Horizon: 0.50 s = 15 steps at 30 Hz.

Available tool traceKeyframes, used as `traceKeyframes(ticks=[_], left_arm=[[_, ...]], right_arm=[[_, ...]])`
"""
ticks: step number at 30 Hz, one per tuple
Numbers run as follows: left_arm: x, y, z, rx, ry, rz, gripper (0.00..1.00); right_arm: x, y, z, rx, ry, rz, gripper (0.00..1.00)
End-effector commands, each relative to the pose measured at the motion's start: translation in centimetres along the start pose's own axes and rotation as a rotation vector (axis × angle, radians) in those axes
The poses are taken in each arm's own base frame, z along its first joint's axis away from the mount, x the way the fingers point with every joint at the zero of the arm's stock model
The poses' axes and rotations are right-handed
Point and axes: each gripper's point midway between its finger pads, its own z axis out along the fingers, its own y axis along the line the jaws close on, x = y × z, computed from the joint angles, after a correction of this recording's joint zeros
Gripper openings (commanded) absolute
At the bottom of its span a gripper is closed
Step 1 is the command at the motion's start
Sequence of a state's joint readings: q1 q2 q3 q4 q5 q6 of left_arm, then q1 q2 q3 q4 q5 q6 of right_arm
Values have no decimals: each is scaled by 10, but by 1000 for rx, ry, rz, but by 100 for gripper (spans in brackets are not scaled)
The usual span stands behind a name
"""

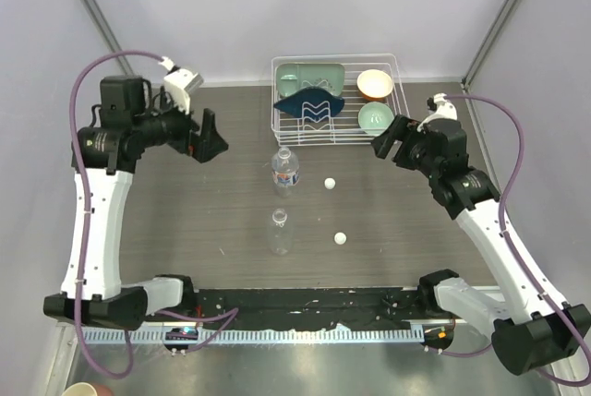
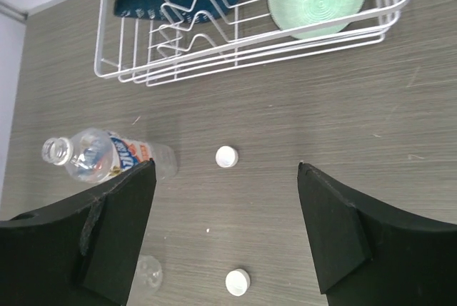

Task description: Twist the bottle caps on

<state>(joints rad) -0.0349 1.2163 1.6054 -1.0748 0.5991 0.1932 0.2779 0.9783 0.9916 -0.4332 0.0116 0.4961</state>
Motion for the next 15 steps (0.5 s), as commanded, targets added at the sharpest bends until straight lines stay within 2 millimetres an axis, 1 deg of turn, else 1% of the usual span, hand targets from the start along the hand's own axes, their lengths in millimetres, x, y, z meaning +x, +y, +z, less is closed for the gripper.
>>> traceKeyframes(ticks=[1, 2, 3, 4, 5, 6, 7, 8, 9, 10, 11, 12, 13, 14, 15], left_arm=[[-47, -71, -5, 173, -60, 211, 100], [-65, -90, -9, 181, -88, 286, 100], [-58, -108, 15, 192, -8, 356, 100], [-59, -121, 24, 210, 10, 396, 100], [-66, -132, 27, 216, 6, 434, 100], [-52, -152, 54, 268, 89, 481, 100], [-50, -156, 65, 263, 108, 500, 100], [-46, -164, 76, 283, 129, 517, 100], [-41, -174, 87, 307, 146, 529, 100], [-29, -191, 105, 352, 186, 551, 100], [-18, -200, 115, 379, 215, 557, 100], [-16, -209, 125, 407, 206, 562, 100], [6, -222, 139, 445, 256, 562, 100], [8, -231, 151, 460, 235, 568, 100], [17, -236, 160, 470, 248, 570, 100]], right_arm=[[-42, -7, -21, 107, -109, -37, 85], [-51, -8, -29, 123, -138, -35, 84], [-68, -6, -41, 135, -189, -27, 81], [-77, -10, -51, 170, -225, -15, 79], [-87, -11, -61, 183, -264, -4, 77], [-104, -6, -81, 176, -331, 16, 72], [-112, -12, -93, 213, -366, 30, 71], [-117, -12, -103, 217, -392, 43, 70], [-130, -9, -125, 206, -450, 61, 67], [-130, -15, -135, 235, -464, 69, 66], [-135, -20, -148, 261, -499, 81, 66], [-140, -21, -160, 266, -527, 90, 65], [-141, -23, -174, 266, -549, 98, 65], [-143, -25, -182, 276, -565, 103, 64], [-144, -26, -190, 278, -576, 107, 62]])
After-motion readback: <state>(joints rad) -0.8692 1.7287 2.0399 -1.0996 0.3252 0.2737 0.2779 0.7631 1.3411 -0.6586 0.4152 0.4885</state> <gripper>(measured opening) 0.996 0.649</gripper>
